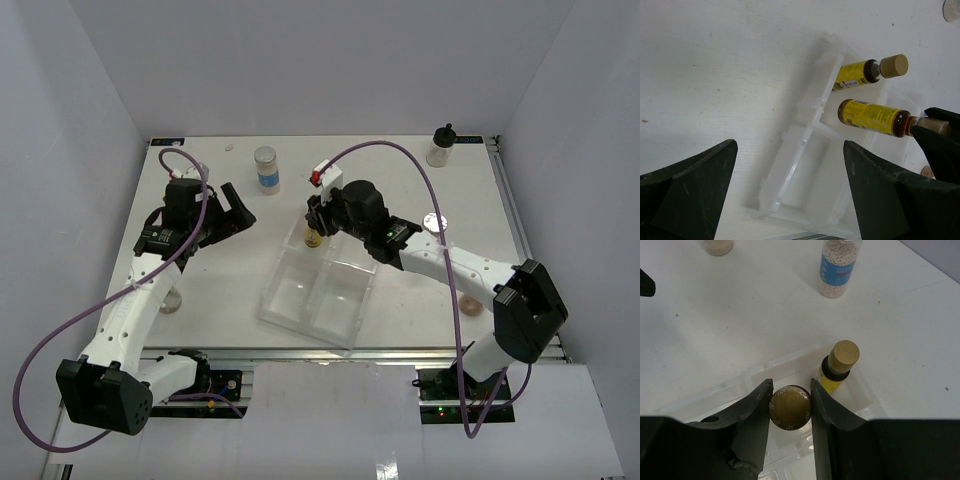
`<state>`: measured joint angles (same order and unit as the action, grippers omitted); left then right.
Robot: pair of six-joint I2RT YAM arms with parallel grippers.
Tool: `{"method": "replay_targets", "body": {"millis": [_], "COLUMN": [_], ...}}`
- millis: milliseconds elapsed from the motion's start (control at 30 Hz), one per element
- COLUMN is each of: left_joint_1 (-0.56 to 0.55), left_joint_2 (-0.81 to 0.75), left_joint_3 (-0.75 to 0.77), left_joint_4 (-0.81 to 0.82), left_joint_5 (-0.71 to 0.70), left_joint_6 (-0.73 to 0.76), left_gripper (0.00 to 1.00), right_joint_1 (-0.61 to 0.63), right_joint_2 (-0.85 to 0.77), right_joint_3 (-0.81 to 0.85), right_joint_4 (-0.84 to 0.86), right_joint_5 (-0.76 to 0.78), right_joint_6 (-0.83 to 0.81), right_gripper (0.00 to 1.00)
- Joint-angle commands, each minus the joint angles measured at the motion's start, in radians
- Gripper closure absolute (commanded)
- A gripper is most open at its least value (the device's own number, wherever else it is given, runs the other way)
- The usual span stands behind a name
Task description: Organize the condiment bottles
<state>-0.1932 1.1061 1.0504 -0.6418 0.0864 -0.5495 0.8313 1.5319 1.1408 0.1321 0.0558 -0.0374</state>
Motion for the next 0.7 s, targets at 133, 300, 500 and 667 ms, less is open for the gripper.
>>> {"method": "replay_targets", "body": {"millis": [133, 300, 500, 667], "left_joint_1": [0.006, 0.009, 0.011, 0.015], "left_joint_2": [-0.029, -0.028, -0.019, -0.02], "left_joint_3": [-0.024, -0.029, -0.035, -0.044], "left_joint_4": [0.025, 0.028, 0.031, 0.034], "left_joint_5": [-0.005, -0.002, -0.019, -0.037], "left_joint_6": [0.01, 0.014, 0.02, 0.019], "left_gripper": [0.02, 0.02, 0.02, 0.02], "right_joint_1": [0.014, 0.021, 0.031, 0.034], "right_joint_2": [0.039, 0.06, 0.059, 0.072], "right_joint_3": [-0.055, -0.087, -0.133, -0.141], "right_joint_4": [0.242, 0.286, 0.324, 0.32], "right_joint_5": [0.05, 0.07, 0.096, 0.104], "right_joint_6": [-0.063, -0.064, -0.041, -0.029], "right_gripper": [0.92, 0.92, 0.69, 0.57]}}
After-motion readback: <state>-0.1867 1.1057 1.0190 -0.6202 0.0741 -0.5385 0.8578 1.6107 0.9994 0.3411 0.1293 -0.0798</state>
